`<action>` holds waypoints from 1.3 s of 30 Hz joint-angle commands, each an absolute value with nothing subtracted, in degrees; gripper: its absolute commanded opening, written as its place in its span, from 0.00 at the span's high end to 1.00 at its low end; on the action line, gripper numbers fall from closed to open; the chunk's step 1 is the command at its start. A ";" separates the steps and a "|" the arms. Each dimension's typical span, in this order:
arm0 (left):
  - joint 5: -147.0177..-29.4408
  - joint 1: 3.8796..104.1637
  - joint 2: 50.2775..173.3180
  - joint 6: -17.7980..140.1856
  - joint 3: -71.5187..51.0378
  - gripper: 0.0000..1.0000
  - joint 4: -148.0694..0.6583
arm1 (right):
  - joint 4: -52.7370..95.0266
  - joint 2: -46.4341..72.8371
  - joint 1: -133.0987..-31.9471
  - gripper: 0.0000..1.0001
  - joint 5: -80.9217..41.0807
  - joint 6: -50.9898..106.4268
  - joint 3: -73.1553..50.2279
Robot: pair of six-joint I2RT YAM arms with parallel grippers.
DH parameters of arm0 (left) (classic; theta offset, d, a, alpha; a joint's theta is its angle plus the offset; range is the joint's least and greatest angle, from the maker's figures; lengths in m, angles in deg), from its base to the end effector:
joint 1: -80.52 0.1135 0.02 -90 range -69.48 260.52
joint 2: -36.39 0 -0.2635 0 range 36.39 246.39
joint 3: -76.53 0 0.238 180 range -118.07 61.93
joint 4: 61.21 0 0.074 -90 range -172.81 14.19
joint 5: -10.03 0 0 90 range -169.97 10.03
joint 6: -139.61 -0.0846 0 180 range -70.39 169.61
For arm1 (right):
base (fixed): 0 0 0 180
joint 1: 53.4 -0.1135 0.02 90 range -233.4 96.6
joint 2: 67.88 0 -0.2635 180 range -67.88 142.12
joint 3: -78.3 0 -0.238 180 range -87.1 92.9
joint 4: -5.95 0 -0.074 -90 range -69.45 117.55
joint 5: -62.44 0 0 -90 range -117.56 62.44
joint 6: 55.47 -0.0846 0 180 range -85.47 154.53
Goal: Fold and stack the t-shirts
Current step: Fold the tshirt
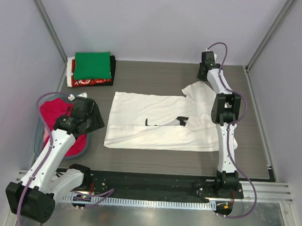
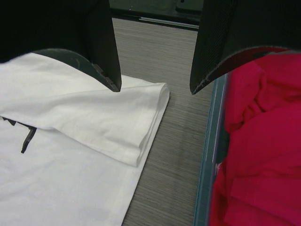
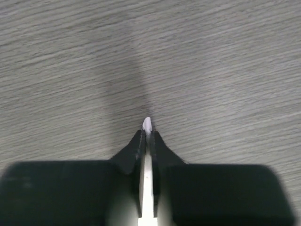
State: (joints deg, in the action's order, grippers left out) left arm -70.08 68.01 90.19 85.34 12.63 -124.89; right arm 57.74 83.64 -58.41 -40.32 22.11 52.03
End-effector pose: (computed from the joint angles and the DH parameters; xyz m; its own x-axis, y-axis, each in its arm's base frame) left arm 0.1907 -0.0274 0.2413 -0.7042 -0.4330 -0.5627 -0.3663 0.9004 -0.2345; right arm 0.5903 0.0330 0.1292 -0.7283 0.1467 -0.6694 0.2193 0.9754 -0.0248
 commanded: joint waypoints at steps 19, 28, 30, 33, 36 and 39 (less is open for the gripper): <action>-68.37 68.04 140.07 81.35 -26.55 0.42 -112.19 | 58.70 55.17 -61.92 0.99 -33.37 16.87 23.75; -65.21 68.22 162.32 78.79 -50.89 0.43 -122.03 | 57.11 48.58 -62.36 0.99 -31.87 15.81 14.51; -64.33 68.30 165.31 79.14 -53.11 0.43 -123.79 | 57.02 48.49 -62.36 0.99 -31.78 15.99 13.80; -63.71 68.30 167.95 79.76 -55.14 0.44 -125.11 | 56.94 48.49 -62.36 0.99 -31.34 15.81 13.19; -63.80 68.31 168.93 80.90 -53.92 0.44 -125.03 | 56.76 48.66 -62.36 0.99 -31.08 15.81 13.18; -63.97 68.39 169.37 81.87 -51.54 0.45 -123.71 | 56.76 48.93 -62.27 0.99 -30.90 15.72 13.36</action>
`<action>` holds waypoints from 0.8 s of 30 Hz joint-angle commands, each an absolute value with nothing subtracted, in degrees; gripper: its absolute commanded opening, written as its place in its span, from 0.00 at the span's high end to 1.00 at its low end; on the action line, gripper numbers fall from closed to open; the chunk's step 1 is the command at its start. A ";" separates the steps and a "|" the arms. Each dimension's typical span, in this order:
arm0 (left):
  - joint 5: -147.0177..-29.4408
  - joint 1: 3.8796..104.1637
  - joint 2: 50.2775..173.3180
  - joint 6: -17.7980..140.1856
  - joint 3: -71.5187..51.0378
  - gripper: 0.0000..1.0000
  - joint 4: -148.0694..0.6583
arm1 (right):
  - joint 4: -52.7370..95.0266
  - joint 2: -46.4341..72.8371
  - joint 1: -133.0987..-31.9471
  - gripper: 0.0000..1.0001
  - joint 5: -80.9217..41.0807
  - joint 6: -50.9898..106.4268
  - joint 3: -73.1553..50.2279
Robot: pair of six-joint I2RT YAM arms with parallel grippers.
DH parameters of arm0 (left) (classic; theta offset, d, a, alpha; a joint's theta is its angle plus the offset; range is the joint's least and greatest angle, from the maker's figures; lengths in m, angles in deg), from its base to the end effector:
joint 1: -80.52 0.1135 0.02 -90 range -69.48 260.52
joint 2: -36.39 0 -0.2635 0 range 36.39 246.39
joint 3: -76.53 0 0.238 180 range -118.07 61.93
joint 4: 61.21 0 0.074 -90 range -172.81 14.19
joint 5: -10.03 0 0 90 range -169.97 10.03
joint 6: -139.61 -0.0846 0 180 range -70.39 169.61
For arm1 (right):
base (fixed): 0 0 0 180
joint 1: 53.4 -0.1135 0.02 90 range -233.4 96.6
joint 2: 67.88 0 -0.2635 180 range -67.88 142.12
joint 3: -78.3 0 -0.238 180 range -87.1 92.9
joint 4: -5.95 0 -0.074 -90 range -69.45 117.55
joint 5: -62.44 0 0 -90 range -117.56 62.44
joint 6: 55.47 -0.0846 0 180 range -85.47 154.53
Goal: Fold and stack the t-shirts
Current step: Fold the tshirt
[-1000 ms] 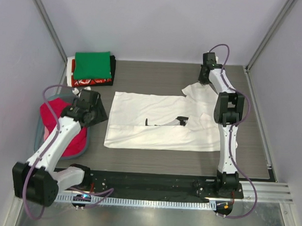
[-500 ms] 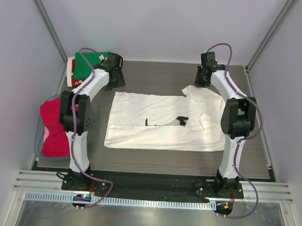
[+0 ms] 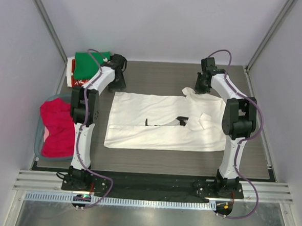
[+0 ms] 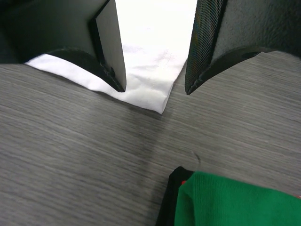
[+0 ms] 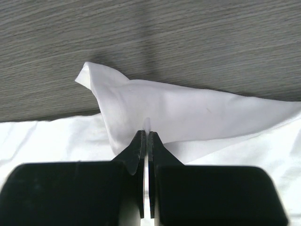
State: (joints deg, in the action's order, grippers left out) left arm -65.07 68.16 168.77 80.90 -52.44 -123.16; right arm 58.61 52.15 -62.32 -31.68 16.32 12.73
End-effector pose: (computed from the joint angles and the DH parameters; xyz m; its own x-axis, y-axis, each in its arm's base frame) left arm 0.4932 -0.0858 0.1524 -0.8118 -0.3359 -0.4777 -0.3739 0.9273 -0.0168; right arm 0.4673 0.0672 0.1837 -0.8347 0.1845 -0.5188 0.1511 0.9828 0.1064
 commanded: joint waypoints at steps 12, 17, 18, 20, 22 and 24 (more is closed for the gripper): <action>-64.41 68.48 172.88 82.57 -51.80 0.50 -121.51 | 56.76 49.37 -62.27 0.99 -30.64 15.72 13.27; -66.25 68.74 173.41 82.66 -51.98 0.63 -120.46 | 56.76 49.45 -62.36 0.99 -30.55 15.72 12.92; -66.69 68.74 173.50 82.66 -51.98 0.66 -120.20 | 56.76 49.45 -62.36 0.99 -30.64 15.72 12.92; -67.05 68.74 173.68 82.49 -52.33 0.76 -119.49 | 56.76 49.45 -62.36 0.99 -30.55 15.64 12.92; -67.40 68.74 173.85 82.40 -52.94 0.89 -119.93 | 56.76 49.28 -62.36 0.99 -30.55 15.64 12.92; -68.01 68.74 173.42 82.40 -53.38 0.97 -120.19 | 57.02 49.02 -62.36 0.99 -30.99 15.72 13.18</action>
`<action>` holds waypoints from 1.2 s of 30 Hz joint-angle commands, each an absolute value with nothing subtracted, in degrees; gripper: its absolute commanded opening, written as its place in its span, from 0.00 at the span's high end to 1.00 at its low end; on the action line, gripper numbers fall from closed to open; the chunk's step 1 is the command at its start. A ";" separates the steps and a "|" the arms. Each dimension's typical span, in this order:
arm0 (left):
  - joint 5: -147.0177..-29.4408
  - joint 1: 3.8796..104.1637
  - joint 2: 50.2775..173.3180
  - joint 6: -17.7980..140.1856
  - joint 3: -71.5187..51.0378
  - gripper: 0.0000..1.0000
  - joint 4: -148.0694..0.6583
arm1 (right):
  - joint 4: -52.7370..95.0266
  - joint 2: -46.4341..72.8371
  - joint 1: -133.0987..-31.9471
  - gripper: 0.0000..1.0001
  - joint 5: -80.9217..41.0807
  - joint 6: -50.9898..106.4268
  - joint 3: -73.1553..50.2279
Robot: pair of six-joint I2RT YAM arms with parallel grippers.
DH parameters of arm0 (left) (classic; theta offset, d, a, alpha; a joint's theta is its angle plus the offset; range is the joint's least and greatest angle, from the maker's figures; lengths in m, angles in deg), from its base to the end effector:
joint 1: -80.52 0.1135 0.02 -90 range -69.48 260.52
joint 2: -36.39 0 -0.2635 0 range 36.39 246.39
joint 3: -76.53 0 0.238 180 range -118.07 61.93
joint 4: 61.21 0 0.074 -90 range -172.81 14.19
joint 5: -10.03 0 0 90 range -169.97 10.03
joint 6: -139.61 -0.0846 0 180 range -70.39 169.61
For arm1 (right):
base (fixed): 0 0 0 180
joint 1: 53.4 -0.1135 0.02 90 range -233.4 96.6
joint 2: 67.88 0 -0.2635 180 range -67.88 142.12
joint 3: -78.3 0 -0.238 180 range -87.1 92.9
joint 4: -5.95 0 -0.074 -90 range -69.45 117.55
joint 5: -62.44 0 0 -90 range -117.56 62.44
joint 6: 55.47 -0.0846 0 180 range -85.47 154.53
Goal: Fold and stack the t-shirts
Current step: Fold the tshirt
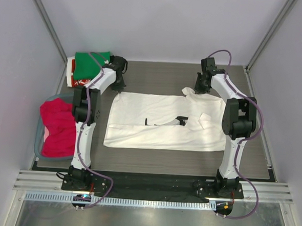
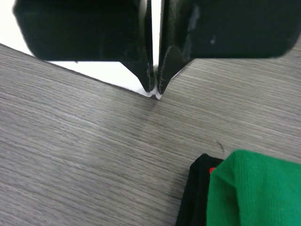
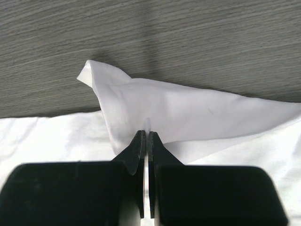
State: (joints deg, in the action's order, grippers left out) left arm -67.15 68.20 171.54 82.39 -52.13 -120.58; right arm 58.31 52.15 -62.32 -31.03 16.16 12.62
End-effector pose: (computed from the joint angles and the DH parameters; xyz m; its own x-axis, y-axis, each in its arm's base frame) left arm 0.4996 -0.0899 0.1296 -0.8142 -0.3625 -0.4535 -0.3823 0.9226 -0.0512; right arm 0.4676 0.0682 0.1835 -0.8345 0.1874 -0.5181 0.1474 0.9820 0.1179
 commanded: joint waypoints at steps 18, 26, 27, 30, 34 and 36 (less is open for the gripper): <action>-67.93 68.74 141.27 84.68 -24.40 1.00 -113.08 | 58.17 21.80 -62.36 0.99 -40.92 9.93 -12.55; -68.72 68.57 132.38 84.68 -9.80 1.00 -105.61 | 56.24 5.98 -62.36 0.99 -48.21 2.90 -28.28; -68.72 68.48 131.76 84.68 -7.70 1.00 -104.91 | 56.15 4.64 -62.10 0.99 -48.48 1.67 -29.17; -69.25 67.95 129.65 84.33 -4.97 1.00 -102.09 | 55.97 0.25 -61.57 0.99 -48.57 0.35 -31.63; -69.33 67.60 129.11 83.10 -6.87 1.00 -99.19 | 54.65 -1.18 -60.34 0.99 -46.21 0.69 -31.38; -68.72 67.69 131.39 81.62 -10.39 1.00 -99.19 | 54.83 2.32 -58.68 0.99 -44.36 0.96 -27.26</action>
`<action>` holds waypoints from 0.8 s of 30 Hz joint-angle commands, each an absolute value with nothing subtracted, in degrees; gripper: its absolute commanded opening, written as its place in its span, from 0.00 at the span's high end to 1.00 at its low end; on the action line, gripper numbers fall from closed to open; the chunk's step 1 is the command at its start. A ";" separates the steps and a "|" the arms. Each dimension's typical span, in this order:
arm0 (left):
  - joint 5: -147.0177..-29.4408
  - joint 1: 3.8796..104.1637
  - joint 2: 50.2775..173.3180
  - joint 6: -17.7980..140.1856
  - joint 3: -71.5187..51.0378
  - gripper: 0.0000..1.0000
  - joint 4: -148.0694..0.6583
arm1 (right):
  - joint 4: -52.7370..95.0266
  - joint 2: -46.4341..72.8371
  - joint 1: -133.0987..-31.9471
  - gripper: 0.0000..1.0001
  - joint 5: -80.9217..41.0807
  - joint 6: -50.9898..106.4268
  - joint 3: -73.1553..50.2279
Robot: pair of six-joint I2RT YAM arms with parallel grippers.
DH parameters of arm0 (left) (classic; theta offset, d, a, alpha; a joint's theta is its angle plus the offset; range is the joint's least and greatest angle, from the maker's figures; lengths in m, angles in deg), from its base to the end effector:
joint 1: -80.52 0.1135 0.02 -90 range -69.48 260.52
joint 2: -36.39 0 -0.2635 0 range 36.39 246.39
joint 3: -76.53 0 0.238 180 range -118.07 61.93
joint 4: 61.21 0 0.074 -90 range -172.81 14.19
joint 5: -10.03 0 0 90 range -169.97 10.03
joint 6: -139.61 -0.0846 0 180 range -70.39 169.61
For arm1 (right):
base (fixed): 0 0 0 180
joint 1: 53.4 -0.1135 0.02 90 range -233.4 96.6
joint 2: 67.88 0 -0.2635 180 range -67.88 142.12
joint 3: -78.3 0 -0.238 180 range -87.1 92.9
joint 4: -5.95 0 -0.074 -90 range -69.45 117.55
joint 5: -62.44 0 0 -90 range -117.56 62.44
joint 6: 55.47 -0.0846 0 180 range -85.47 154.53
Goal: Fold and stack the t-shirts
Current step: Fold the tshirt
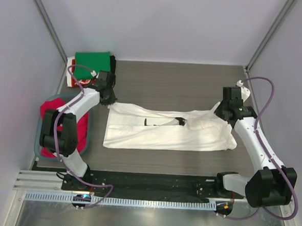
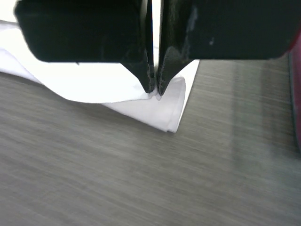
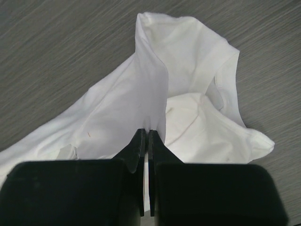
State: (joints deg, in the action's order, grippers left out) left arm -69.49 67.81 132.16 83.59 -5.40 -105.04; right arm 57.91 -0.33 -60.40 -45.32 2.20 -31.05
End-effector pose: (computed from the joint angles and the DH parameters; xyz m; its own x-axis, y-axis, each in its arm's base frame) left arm 0.3562 -0.0646 0.1859 -0.7514 -0.3939 -0.5294 -0.3600 0.9171 -0.1714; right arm 0.2599 0.0059 0.2535 -0.5872 0.4410 -0.6788 0.4700 0.8685 0.1577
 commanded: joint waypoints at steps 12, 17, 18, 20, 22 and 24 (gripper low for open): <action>-68.98 67.60 145.63 75.19 -32.98 1.00 -98.92 | 53.95 20.00 -49.71 0.99 -38.29 3.68 -6.86; -71.35 67.60 148.01 76.16 -31.86 1.00 -98.14 | 53.33 22.39 -49.35 0.99 -35.83 4.91 -6.41; -71.44 67.69 147.75 76.16 -30.55 1.00 -97.26 | 53.16 21.95 -49.35 0.99 -35.74 5.00 -7.02; -71.09 67.69 146.09 76.07 -26.59 1.00 -94.89 | 52.37 20.46 -49.35 0.99 -35.39 5.26 -9.74; -70.74 67.69 144.68 75.72 -22.04 1.00 -91.47 | 52.01 17.56 -49.35 0.99 -35.12 5.53 -12.81; -69.69 67.60 142.40 75.37 -19.30 1.00 -89.27 | 52.01 14.23 -49.35 0.99 -35.03 5.62 -15.28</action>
State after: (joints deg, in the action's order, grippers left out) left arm -70.76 67.68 147.28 76.71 -22.43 -95.21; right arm 53.30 20.63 -49.32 -35.70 4.53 -12.80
